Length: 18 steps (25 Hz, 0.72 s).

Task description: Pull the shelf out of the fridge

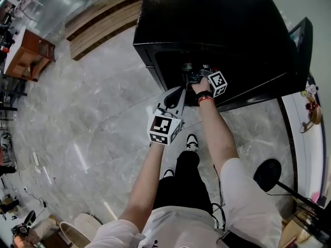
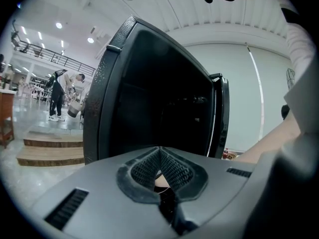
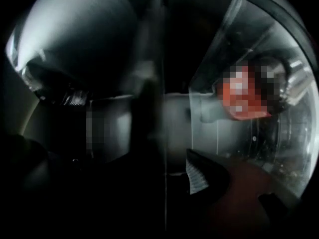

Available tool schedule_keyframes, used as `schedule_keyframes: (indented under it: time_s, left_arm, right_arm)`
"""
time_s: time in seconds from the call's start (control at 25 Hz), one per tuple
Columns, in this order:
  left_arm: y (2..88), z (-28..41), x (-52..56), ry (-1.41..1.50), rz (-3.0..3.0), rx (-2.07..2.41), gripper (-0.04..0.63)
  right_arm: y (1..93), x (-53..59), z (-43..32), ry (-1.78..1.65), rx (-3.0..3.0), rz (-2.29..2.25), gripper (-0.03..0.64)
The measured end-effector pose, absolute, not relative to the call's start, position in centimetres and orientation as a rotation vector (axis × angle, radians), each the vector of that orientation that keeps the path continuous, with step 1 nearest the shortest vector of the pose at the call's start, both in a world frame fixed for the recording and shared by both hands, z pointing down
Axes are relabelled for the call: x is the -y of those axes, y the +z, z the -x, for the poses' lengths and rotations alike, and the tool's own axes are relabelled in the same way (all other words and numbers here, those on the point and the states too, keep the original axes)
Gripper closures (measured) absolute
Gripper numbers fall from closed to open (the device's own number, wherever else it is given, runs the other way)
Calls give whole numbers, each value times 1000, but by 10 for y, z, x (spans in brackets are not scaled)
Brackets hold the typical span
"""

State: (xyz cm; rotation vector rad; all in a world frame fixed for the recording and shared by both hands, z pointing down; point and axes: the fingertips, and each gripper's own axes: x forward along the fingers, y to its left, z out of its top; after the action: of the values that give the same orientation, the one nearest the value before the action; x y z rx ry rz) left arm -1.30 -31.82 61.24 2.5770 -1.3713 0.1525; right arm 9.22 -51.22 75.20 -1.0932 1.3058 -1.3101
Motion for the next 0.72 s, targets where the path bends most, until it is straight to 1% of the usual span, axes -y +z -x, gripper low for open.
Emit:
schedule_keyframes:
  time_s: [0.12, 0.2, 0.36, 0.44, 0.6, 0.72]
  left_arm:
    - [616, 11, 319, 148, -2573, 1364, 578]
    - [618, 10, 319, 150, -2568, 1359, 578]
    - [623, 9, 319, 152, -2560, 1359, 578]
    - [627, 10, 319, 153, -2549, 1363, 578]
    - [629, 11, 318, 146, -2526, 1375, 578]
    - [627, 10, 317, 140, -2526, 1377, 578]
  right_arm:
    - [754, 515, -99, -1293, -1256, 1114, 341]
    - [758, 514, -104, -1279, -1225, 1139, 363]
    - [763, 515, -111, -1261, -1178, 1186, 473]
    - [762, 516, -110, -1258, -1187, 1196, 543]
    - [760, 515, -109, -1246, -1220, 1178, 548]
    - [760, 514, -108, -1262, -1217, 1181, 577]
